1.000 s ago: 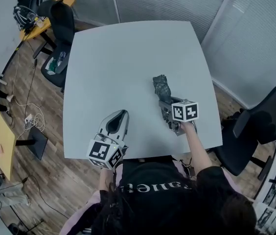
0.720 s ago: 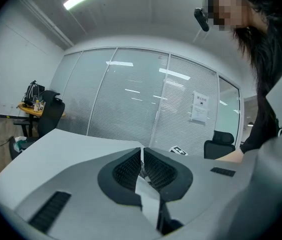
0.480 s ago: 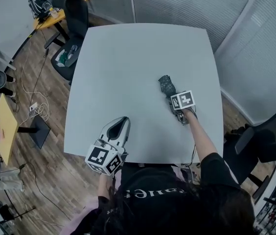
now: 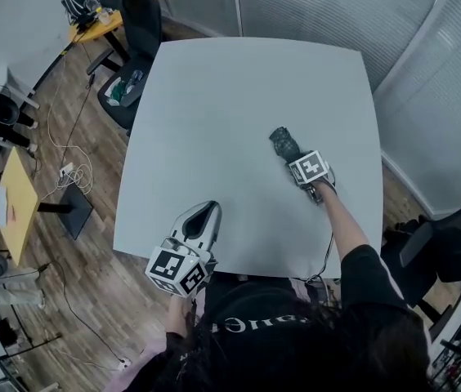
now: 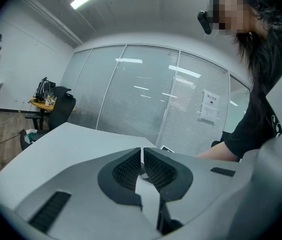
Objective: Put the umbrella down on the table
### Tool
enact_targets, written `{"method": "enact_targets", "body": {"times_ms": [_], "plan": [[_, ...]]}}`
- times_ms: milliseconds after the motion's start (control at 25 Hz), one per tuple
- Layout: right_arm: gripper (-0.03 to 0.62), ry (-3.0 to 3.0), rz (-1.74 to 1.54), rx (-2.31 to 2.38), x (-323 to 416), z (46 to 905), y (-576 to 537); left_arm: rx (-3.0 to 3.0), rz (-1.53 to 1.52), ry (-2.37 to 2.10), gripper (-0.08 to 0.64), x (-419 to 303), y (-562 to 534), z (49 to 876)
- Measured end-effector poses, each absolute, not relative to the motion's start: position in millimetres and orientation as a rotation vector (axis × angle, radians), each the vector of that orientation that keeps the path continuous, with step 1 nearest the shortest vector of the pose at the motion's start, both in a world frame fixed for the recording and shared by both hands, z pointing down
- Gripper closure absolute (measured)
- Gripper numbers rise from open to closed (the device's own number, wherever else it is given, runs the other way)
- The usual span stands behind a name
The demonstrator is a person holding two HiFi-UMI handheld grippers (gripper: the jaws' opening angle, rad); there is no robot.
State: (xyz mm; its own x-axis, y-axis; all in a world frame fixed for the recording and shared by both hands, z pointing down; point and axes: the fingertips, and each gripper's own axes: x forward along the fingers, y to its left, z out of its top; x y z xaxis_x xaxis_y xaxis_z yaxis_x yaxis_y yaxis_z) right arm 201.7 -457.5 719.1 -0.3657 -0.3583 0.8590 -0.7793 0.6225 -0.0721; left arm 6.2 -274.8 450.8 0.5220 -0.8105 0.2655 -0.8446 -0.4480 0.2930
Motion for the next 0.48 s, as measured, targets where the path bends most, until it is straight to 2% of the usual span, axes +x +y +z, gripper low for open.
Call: {"method": "enact_targets", "body": {"times_ms": [320,480], "plan": [[0.305,-1.965,0.589,0.969,204.2,715.3,-457.2,2.381,0.111,-1.351,0.534,4.8,-274.5,452.3],[0.302,-1.967,0.535,1.005,207.6,698.8,-451.6,2.388,0.101,-1.342,0.533,0.8,-272.3,450.9]]}}
